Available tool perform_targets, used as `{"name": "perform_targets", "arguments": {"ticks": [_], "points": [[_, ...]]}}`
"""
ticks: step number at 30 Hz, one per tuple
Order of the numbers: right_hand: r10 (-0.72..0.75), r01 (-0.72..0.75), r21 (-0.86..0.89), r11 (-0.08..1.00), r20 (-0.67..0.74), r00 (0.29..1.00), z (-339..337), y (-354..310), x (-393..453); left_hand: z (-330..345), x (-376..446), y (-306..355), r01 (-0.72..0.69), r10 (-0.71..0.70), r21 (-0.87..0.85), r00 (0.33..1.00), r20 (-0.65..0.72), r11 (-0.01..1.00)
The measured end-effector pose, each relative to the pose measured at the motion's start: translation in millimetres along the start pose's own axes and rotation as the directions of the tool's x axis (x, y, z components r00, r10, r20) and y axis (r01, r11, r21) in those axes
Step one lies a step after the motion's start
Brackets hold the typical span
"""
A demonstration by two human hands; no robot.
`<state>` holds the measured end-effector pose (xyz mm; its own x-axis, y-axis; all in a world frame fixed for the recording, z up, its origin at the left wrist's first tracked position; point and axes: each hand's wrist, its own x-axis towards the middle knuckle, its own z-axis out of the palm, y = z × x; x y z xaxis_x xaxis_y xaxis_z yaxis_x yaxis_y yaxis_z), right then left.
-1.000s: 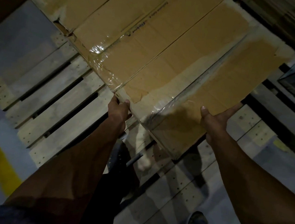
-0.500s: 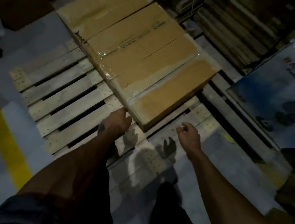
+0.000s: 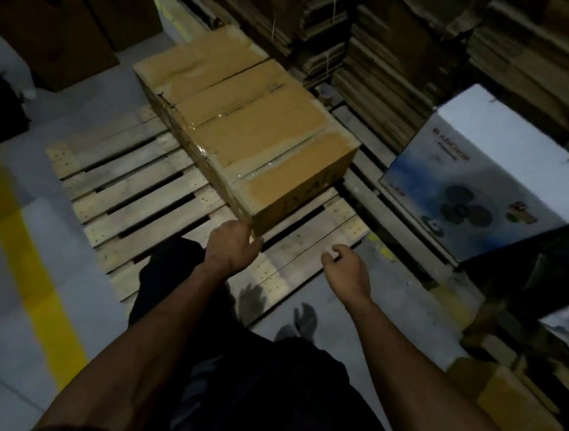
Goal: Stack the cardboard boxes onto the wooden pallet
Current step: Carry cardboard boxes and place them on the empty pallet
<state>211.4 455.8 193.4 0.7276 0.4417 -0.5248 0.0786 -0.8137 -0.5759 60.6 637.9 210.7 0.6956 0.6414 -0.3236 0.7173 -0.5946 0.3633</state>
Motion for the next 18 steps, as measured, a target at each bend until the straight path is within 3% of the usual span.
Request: {"name": "perform_targets", "arguments": {"ticks": [8,18], "points": [[0.115,-0.101,0.106,0.989,-0.134,0.984,-22,30,-63,-4,-37,17,-0.065,0.077,-0.088,0.988,0.134,0.994],[0.273,-0.237,0.151,0.960,-0.294,0.916,18,65,-153,13,-66,14,-0.372,0.367,-0.018,0.905,0.216,0.928]]}}
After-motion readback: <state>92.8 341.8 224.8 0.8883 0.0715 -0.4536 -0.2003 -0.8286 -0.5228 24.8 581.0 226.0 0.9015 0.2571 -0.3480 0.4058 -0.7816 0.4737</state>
